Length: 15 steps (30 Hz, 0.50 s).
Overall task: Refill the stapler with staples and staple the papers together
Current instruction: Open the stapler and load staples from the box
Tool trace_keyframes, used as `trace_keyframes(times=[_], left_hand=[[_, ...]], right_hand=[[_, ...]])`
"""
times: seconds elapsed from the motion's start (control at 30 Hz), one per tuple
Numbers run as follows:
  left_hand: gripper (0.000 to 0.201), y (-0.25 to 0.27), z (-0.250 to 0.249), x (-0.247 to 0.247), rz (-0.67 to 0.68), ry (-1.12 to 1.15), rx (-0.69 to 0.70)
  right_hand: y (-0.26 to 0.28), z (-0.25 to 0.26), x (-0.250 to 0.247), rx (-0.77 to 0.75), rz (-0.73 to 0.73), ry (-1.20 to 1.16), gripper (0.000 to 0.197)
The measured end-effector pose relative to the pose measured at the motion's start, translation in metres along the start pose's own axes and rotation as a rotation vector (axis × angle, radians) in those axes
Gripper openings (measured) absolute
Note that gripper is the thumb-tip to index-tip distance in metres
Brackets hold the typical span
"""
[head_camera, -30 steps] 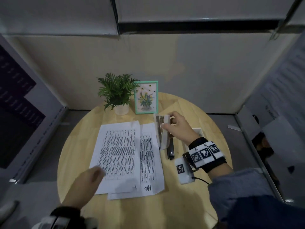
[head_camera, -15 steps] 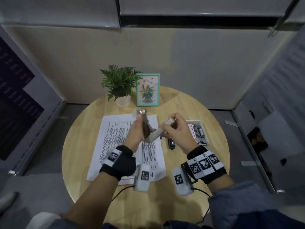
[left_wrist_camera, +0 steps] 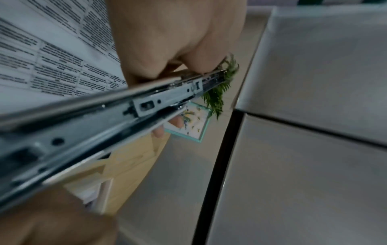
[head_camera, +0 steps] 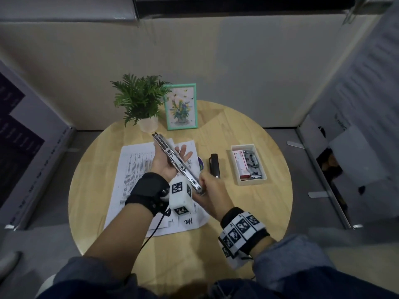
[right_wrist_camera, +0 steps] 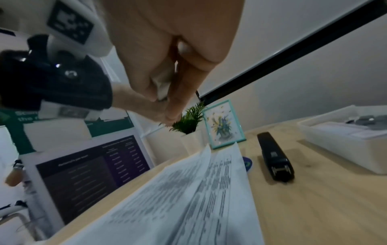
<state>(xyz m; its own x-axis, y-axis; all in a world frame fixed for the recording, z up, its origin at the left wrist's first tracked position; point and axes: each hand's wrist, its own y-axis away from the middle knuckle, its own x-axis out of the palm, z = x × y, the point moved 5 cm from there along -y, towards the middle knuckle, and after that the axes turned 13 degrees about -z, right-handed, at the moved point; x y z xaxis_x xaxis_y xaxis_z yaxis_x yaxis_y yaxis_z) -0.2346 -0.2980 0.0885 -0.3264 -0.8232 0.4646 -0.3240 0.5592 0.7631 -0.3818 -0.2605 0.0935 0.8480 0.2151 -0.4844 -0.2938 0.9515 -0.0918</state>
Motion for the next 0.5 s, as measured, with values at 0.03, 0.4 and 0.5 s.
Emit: trace_keyframes(times=[0.03,0.4,0.5], left_hand=[[0.053,0.0,0.004,0.003,0.013,-0.075,0.012],[0.046,-0.017,0.018,0.007,0.039,-0.342,0.073],[0.046,-0.024,0.018,0.006,0.02,-0.357,0.078]], right_hand=[[0.001,-0.005,0.002,0.012,0.054,0.001,0.045],[-0.086,-0.133,-0.096,0.321,-0.184,0.746,0.017],[-0.108,-0.152,-0.103,0.262,-0.112,0.937,0.02]])
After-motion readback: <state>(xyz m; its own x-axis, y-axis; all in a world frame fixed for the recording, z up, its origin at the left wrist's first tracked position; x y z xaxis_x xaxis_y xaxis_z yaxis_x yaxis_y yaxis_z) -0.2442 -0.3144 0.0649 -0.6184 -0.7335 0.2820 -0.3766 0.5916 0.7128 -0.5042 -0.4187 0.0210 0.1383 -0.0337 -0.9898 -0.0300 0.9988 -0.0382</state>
